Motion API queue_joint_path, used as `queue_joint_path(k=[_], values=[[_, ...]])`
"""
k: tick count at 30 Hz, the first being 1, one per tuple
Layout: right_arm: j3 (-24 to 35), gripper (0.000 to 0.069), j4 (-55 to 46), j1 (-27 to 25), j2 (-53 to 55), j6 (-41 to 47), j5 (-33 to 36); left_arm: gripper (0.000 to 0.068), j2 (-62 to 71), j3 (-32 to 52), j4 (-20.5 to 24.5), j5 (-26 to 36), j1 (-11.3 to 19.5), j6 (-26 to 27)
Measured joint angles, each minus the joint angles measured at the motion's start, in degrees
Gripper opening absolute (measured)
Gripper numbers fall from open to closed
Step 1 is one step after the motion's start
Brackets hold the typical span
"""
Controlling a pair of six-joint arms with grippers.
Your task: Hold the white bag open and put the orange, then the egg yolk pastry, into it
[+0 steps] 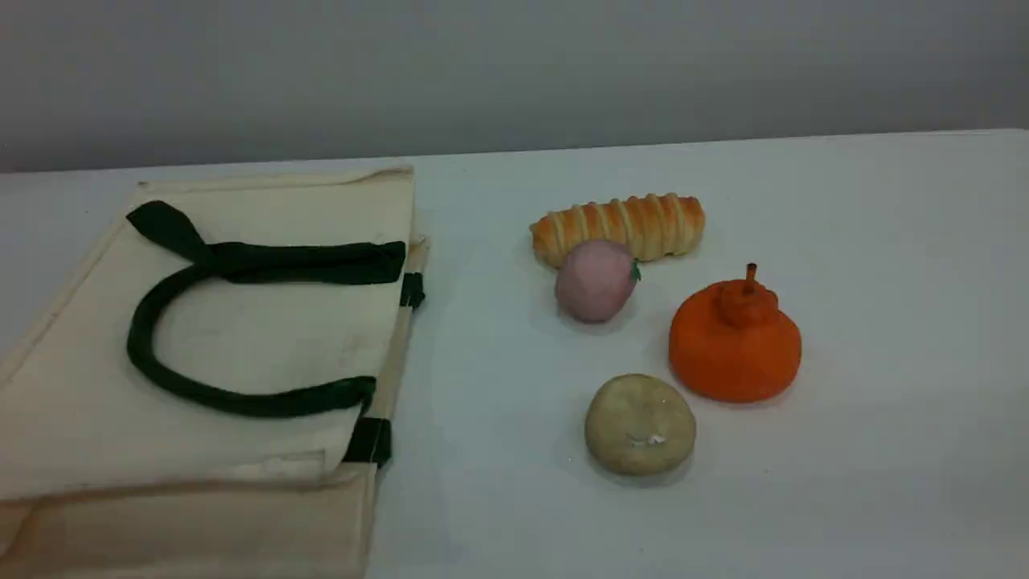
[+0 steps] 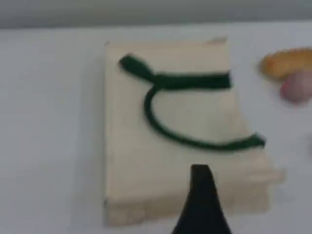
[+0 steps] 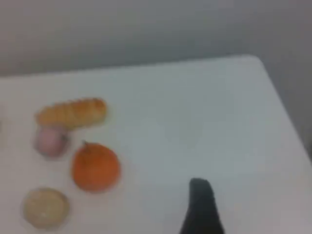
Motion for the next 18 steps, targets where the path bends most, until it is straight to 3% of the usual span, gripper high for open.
queue_joint_path(k=[5, 18], values=[[-2.2, 0.0460, 4.2, 0.0, 8.7, -4.1, -5.9, 0.0486, 10.9, -5.6, 3.5, -4.7, 0.0, -1.2], [-3.7, 0.0460, 12.4, 0.0, 41.9, -4.3, -26.6, 0.0486, 46.9, -9.5, 13.1, -19.2, 0.0, -17.4]])
